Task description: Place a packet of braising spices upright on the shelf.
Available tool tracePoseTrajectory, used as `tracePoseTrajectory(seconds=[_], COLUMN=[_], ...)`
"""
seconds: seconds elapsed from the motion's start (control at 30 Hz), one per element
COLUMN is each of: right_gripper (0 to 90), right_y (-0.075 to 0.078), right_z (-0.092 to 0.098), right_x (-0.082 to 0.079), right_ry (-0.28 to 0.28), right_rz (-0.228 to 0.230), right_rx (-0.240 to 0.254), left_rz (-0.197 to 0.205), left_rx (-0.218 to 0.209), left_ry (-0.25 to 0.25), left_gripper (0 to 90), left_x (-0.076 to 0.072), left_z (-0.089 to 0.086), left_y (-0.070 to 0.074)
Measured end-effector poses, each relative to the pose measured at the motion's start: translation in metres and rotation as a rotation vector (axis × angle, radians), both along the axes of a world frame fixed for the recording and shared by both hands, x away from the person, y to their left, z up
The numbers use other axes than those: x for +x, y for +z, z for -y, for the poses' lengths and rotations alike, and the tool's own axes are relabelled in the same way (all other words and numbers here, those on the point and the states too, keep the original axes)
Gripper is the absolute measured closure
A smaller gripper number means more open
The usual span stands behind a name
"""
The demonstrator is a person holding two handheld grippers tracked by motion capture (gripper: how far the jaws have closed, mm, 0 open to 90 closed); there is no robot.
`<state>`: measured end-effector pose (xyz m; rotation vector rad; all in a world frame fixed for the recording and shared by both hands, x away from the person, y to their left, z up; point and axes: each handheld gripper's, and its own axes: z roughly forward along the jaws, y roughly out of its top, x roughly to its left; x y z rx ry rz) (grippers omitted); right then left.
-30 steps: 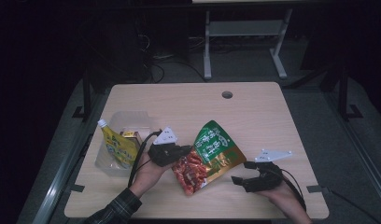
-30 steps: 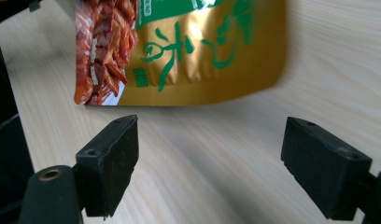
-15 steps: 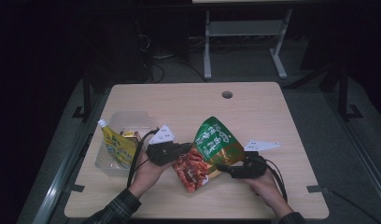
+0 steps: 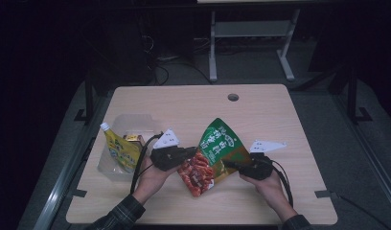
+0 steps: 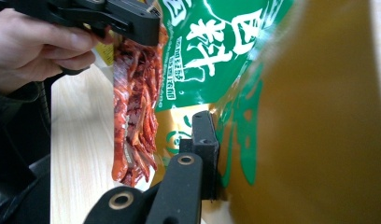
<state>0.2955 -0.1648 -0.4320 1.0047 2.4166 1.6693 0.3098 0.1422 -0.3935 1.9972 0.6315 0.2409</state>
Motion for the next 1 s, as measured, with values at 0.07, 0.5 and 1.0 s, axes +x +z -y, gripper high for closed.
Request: tracePoseTrajectory(seconds=[0.07, 0.5, 1.0], right_gripper=[89.7, 90.0, 90.0], right_y=[0.005, 0.038, 0.065], right_z=[0.003, 0.005, -0.03], right_x=[0.0, 0.003, 0.032], right_ry=[0.007, 0.063, 0.098], right_rz=[-0.001, 0.069, 0.096], right_rx=[-0.001, -0.038, -0.01], left_rz=[-0.001, -0.07, -0.078], left_rx=[0.023, 0.05, 0.161], left_ry=[0.016, 0.05, -0.078], left_gripper=[87.7, 45.2, 22.1], left_x=[0.0, -0.011, -0.05], left_z=[0.001, -0.001, -0.012], left_y=[-0.002, -0.014, -0.039])
